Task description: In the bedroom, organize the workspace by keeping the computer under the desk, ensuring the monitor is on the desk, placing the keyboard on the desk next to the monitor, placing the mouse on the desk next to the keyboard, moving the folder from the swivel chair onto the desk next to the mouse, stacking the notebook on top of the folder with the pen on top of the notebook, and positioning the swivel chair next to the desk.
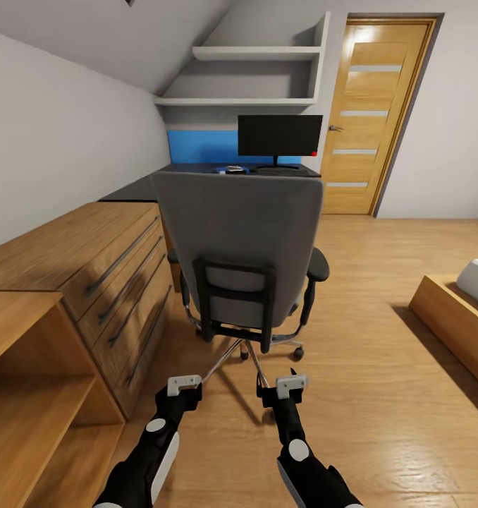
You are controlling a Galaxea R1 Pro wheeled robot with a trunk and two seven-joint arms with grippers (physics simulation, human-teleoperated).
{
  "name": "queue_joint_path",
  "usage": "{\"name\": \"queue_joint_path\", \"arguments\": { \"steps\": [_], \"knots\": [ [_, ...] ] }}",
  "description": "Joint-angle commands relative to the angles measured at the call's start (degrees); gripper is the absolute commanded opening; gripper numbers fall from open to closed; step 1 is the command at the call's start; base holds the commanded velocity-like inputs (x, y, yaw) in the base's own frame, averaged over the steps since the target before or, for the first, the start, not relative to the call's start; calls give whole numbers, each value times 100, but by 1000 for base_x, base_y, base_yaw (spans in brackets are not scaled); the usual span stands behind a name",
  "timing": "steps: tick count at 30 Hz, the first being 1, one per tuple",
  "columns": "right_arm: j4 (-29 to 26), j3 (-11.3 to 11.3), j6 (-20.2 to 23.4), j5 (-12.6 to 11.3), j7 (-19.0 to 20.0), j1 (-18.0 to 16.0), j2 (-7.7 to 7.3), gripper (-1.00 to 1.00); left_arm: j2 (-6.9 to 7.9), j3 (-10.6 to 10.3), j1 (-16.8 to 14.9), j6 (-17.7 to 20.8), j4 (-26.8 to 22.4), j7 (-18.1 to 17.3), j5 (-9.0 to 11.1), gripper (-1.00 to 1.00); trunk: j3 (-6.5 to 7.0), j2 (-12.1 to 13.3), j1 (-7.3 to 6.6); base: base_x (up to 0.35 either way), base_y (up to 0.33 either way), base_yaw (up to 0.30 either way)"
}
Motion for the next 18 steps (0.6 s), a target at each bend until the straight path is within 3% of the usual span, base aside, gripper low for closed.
{"name": "queue_joint_path", "arguments": {
  "steps": [1,18],
  "knots": [
    [6,11,4,58,-52,-4,0,100,1,11,-1,32,-10,5,-27,100,-5,-2,0,160,0,0],
    [7,14,12,56,-56,-3,0,100,23,-14,-1,23,-10,-4,-26,100,-5,-2,0,156,0,0]
  ]
}}
